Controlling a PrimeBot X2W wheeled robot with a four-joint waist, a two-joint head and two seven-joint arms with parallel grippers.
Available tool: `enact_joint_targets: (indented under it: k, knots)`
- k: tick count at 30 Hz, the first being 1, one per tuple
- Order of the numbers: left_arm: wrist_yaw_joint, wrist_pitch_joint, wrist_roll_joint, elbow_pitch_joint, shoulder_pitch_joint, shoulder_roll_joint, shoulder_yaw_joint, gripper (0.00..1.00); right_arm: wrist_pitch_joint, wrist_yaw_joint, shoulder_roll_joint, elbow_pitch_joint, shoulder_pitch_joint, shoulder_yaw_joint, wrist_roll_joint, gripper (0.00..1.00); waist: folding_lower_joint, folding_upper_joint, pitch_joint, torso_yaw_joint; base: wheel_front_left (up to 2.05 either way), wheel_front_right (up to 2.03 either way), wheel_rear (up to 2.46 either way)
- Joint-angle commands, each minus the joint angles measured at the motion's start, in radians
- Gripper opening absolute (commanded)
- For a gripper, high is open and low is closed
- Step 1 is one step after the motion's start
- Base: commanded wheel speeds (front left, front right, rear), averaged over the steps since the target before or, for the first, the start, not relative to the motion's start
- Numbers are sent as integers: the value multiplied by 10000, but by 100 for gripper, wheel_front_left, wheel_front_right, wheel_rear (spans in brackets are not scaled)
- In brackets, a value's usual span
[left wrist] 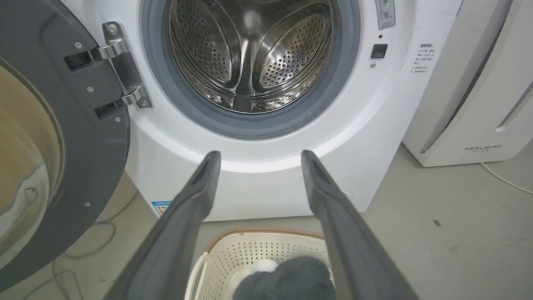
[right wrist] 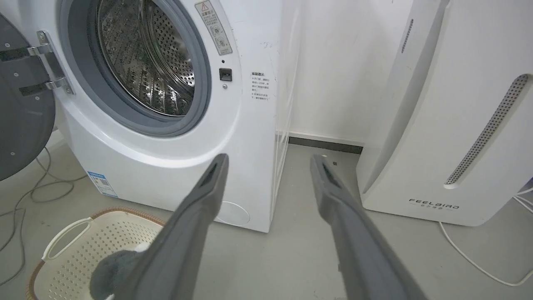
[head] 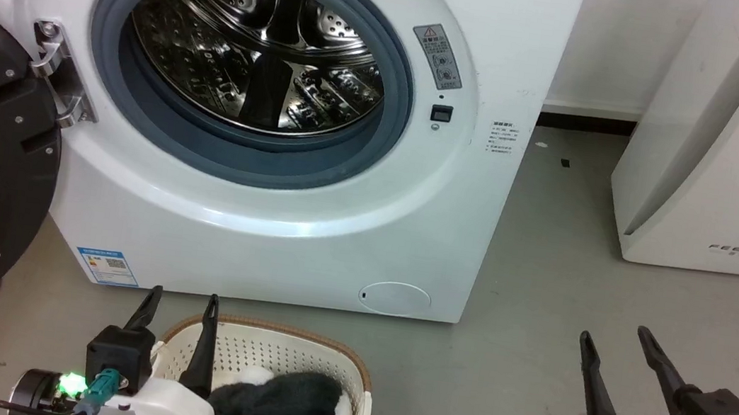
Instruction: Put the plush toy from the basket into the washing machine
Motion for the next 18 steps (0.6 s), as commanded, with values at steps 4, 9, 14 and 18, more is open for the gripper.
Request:
enact_joint_targets:
  k: [4,9,14,18]
  knots:
    - [3,-173,-69,329,-195,2,-91,100,-161,-2,-1,-115,-10,-55,3,100,0,0,171,-73,0,0,0]
    - [-39,-276,-100,707,-390,26,-158,100,-264,-2,-1,-213,-76,-65,43,100,0,0,407,-167,0,0,0]
    - [-90,-381,-124,1204,-655,95,-237,100,-368,-3,-1,-333,-155,-68,131,100,0,0,707,-288,0,0,0]
    - [-137,-452,-167,1650,-938,168,-283,100,-452,-3,-1,-489,-223,15,119,100,0,0,1001,-390,0,0,0]
